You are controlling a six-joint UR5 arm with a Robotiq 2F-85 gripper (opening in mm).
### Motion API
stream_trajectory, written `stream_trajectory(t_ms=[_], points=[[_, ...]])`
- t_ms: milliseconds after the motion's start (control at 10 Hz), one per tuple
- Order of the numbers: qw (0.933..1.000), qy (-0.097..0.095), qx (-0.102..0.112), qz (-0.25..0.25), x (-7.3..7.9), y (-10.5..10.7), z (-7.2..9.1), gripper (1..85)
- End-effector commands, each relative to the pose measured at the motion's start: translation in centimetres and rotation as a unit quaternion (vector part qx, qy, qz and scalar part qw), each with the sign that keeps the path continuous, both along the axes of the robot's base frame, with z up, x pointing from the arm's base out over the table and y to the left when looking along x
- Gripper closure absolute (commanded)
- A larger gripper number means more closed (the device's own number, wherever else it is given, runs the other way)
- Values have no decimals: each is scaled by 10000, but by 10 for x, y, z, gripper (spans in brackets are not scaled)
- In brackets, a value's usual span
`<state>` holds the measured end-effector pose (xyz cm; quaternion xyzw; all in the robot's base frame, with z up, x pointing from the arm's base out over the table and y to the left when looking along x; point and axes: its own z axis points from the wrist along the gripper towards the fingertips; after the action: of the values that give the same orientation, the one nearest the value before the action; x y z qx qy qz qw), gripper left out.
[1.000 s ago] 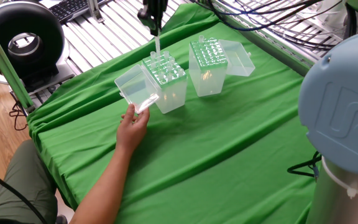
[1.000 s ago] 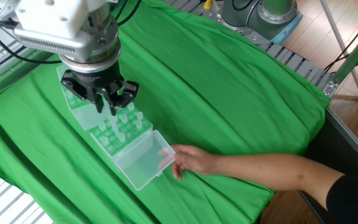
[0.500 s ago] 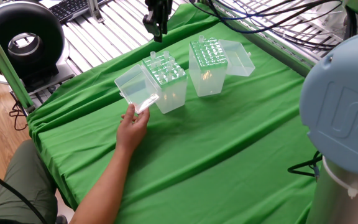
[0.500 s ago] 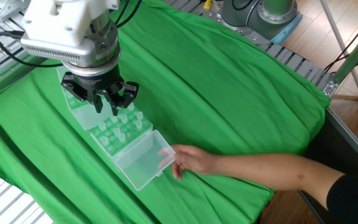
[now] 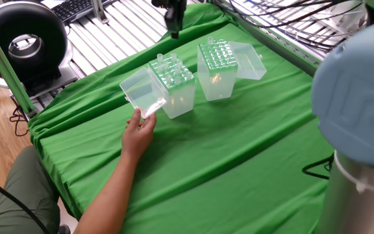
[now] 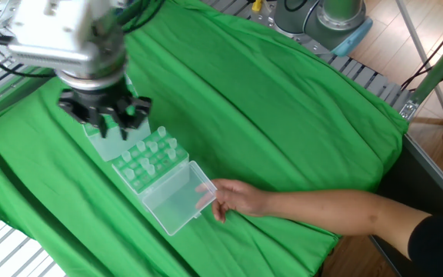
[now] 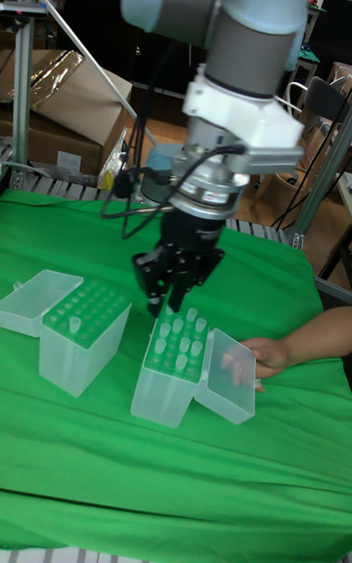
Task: Insert a large pipette tip into the holder for large pipette tips
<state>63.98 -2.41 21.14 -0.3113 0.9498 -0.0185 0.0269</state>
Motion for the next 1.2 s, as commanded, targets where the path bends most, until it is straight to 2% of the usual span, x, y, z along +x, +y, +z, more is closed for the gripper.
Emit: stream_trajectory(t_ms=[0,200,300,400,700,800,900,1100], points=[[9988,-60,248,422,1,-44,-2,467],[9982,-47,271,537,-4,-75,-4,460],[9977,-89,326,581,-2,-84,-8,460],[9975,-152,360,595,1,-88,-13,463],[9974,-241,497,461,-2,-84,-24,463],[9979,-184,500,363,-5,-84,-25,463],[9988,-17,407,261,-13,-89,-24,407],[9981,569,211,-93,-43,-100,-25,327]])
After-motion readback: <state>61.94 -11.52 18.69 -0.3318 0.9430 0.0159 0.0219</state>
